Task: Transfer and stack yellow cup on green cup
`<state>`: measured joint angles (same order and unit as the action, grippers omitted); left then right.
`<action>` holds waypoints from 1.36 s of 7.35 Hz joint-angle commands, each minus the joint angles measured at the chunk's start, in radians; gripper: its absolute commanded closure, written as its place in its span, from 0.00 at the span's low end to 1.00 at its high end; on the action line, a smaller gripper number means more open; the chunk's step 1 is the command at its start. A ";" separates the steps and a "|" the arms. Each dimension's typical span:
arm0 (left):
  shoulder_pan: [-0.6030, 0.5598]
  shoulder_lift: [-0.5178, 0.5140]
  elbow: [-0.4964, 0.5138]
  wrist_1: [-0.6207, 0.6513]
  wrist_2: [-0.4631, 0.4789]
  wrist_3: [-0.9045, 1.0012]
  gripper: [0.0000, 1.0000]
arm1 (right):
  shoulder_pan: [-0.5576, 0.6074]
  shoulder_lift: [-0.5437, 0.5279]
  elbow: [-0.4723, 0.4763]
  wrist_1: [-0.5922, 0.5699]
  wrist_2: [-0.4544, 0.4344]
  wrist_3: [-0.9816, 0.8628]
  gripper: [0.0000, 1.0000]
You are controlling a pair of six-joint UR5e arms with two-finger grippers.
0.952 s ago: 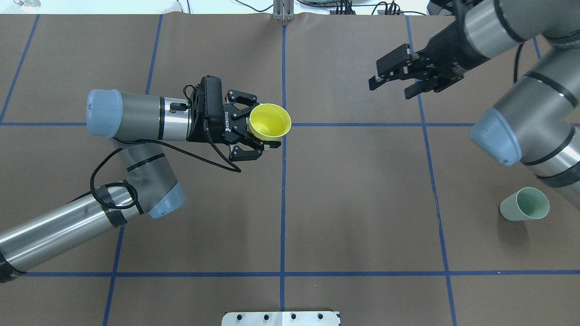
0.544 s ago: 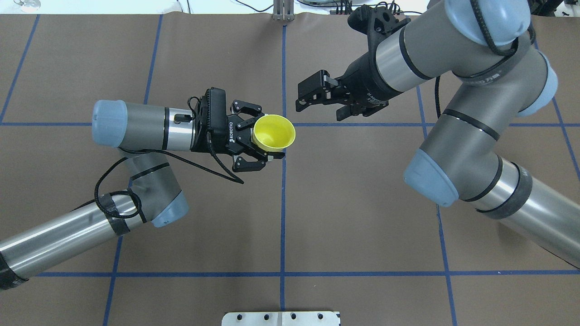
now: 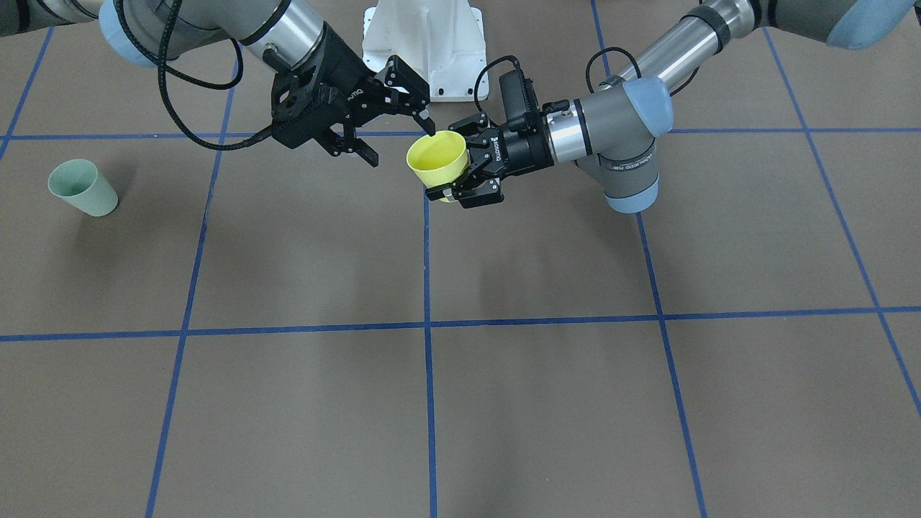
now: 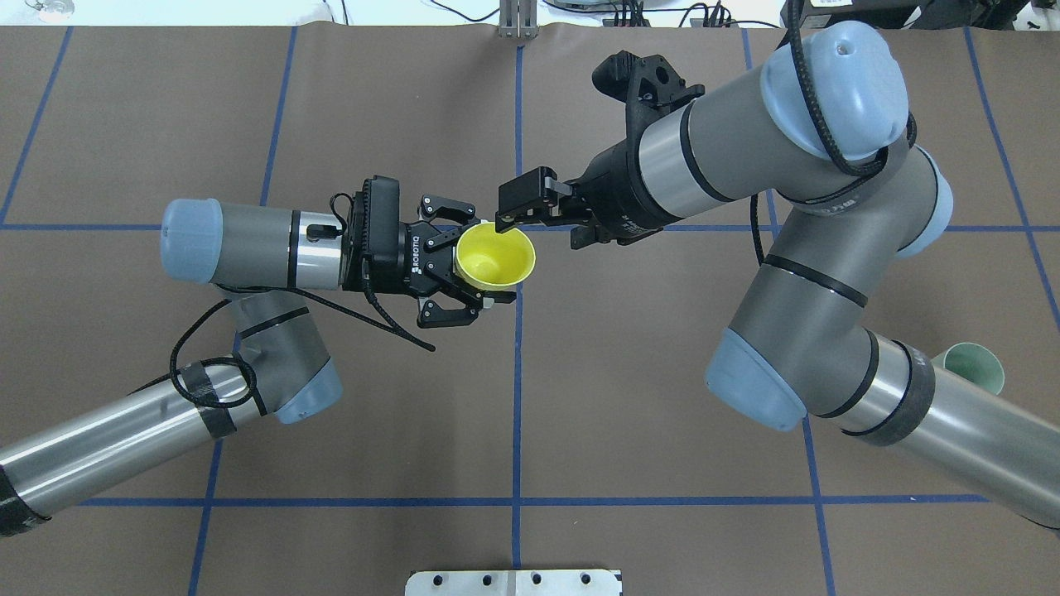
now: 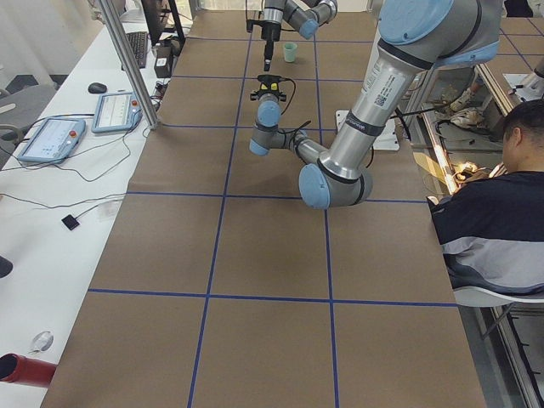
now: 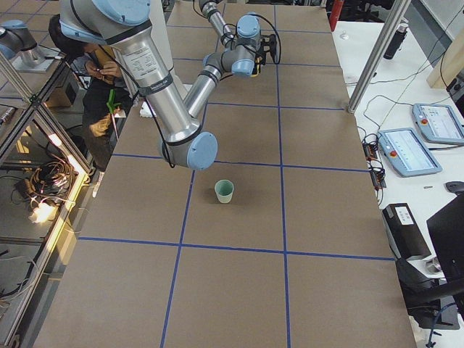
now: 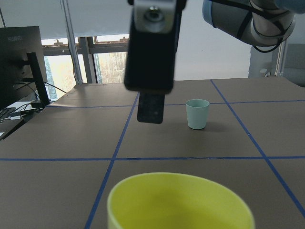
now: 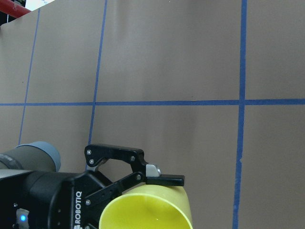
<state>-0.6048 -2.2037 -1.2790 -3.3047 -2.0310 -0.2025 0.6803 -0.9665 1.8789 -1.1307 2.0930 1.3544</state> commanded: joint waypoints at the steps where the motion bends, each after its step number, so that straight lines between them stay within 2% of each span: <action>1: 0.005 0.001 0.044 -0.068 0.000 0.000 0.86 | -0.013 -0.015 0.003 -0.006 -0.056 0.005 0.00; 3: 0.007 -0.001 0.041 -0.069 0.000 -0.003 0.86 | -0.033 -0.011 -0.001 -0.018 -0.076 0.005 0.00; 6: 0.005 -0.008 0.036 -0.038 0.003 -0.014 0.87 | -0.056 0.008 0.000 -0.119 -0.102 0.005 0.00; 10: 0.005 -0.013 0.035 -0.016 0.009 -0.014 0.87 | -0.097 0.012 -0.007 -0.156 -0.139 0.002 0.01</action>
<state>-0.5997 -2.2157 -1.2430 -3.3271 -2.0222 -0.2163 0.5923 -0.9561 1.8718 -1.2687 1.9609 1.3573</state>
